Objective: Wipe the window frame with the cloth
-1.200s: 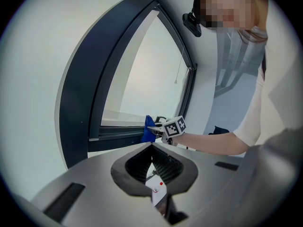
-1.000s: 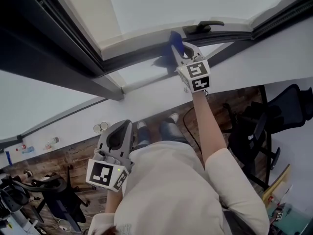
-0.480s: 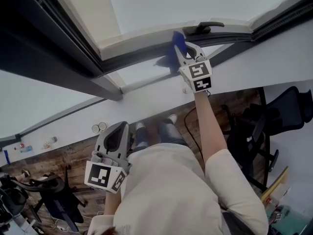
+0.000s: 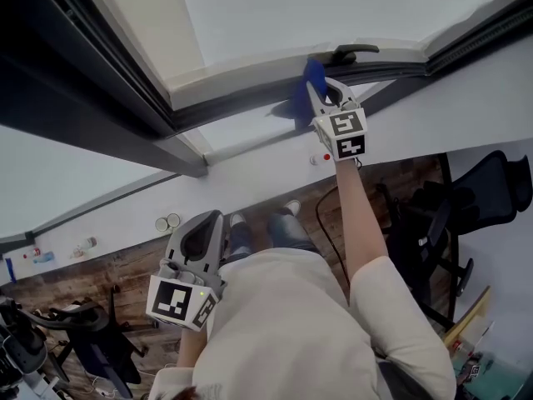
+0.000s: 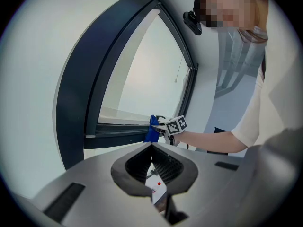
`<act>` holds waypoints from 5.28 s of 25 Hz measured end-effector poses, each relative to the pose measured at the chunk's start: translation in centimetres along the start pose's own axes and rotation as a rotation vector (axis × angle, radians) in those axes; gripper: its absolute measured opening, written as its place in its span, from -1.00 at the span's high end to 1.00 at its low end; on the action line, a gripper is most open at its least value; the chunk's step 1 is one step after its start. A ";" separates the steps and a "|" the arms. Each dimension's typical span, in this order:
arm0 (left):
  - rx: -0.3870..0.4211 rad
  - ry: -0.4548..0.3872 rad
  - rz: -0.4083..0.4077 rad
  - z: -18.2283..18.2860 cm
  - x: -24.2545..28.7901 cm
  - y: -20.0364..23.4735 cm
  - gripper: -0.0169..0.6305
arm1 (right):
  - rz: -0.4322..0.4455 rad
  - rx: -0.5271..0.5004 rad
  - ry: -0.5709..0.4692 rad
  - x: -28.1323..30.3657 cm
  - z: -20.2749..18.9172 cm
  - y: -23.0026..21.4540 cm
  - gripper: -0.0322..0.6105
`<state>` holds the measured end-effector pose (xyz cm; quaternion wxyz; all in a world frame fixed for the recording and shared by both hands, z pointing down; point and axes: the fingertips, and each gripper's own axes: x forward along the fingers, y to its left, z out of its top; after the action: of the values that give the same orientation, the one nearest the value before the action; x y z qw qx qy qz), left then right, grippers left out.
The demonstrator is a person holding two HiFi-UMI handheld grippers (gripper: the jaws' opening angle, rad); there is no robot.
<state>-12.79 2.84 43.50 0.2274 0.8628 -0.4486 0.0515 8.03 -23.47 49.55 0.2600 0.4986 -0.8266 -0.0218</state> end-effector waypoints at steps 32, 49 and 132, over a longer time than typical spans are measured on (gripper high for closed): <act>0.008 -0.008 -0.035 1.2 1.9 -0.8 0.92 | -0.086 0.043 0.037 -0.7 -2.2 -5.0 0.76; -0.022 -0.084 0.170 1.9 -4.6 6.5 0.92 | 0.120 0.136 -0.131 -1.1 6.6 8.4 0.76; -0.091 -0.083 0.055 -0.3 -5.3 2.4 0.92 | 0.258 -0.094 -0.073 3.2 7.3 21.1 0.76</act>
<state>-17.80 5.81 42.99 0.2461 0.8402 -0.4832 0.0015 -13.60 -17.16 50.73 0.2532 0.3745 -0.8909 -0.0449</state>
